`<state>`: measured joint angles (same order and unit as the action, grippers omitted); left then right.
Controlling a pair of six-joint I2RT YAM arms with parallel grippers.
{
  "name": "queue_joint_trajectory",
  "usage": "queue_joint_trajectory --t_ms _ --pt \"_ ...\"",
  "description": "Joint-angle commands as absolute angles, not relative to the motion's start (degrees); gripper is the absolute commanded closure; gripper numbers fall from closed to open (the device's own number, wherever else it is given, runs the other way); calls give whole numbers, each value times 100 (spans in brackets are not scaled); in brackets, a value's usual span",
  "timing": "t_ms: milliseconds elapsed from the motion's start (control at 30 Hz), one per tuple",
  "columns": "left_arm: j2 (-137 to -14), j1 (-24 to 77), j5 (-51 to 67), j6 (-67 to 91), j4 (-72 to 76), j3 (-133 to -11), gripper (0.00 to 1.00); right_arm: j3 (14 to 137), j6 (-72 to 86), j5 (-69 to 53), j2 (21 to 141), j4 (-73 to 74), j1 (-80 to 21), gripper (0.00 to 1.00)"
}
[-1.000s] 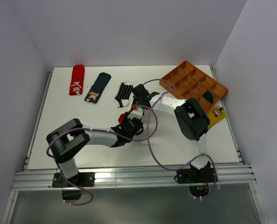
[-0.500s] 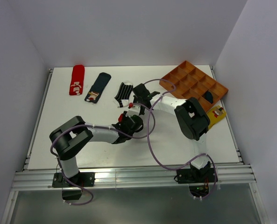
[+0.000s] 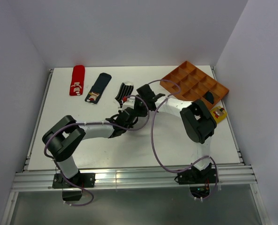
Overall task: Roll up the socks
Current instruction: Roll the sock at the center of the board.
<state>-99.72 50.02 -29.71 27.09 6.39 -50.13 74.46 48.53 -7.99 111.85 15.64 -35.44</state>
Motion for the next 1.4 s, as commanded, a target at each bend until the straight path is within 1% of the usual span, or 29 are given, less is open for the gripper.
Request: queue_joint_trajectory --t_ms 0,33,100,133,200,233,333,467,767,1200,1267,1367 --pt "-9818 4642 -1567 3321 18 -5027 99 7164 4886 -545 10539 1407 -3463 51" --pt "-9739 4571 -1129 3392 9 -5027 99 7111 4922 -432 10408 1328 -3454 50" --pt "-9634 4281 -731 3637 -132 -4992 99 6961 4992 -326 10258 1257 -3445 49" --pt "-9615 4193 -286 3700 -106 -4975 99 6883 5070 -273 10222 1187 -3437 49" --pt "-9571 3886 121 3936 -53 -4904 99 6698 5124 -290 10169 1047 -3454 49" --pt "-9580 3693 506 4016 -53 -4861 99 6662 5185 -299 10152 968 -3454 49" --pt "-9659 3289 1490 4367 421 -4677 99 6566 5247 -351 10213 800 -3516 48" --pt "-9764 2901 2221 4772 957 -4395 99 6556 5317 -413 10309 668 -3551 48" --pt "-10063 2602 2654 5159 1450 -4140 99 6925 5379 -325 10687 773 -3638 48" --pt "-10458 2514 2926 5344 1757 -4149 99 6978 5441 -360 11170 922 -3762 48" --pt "-10503 2514 2936 5361 1793 -4140 99 7066 5414 -395 11302 1010 -3770 48" --pt "-10582 2514 2970 5353 1810 -4148 99 7084 5388 -404 11373 1046 -3779 52"
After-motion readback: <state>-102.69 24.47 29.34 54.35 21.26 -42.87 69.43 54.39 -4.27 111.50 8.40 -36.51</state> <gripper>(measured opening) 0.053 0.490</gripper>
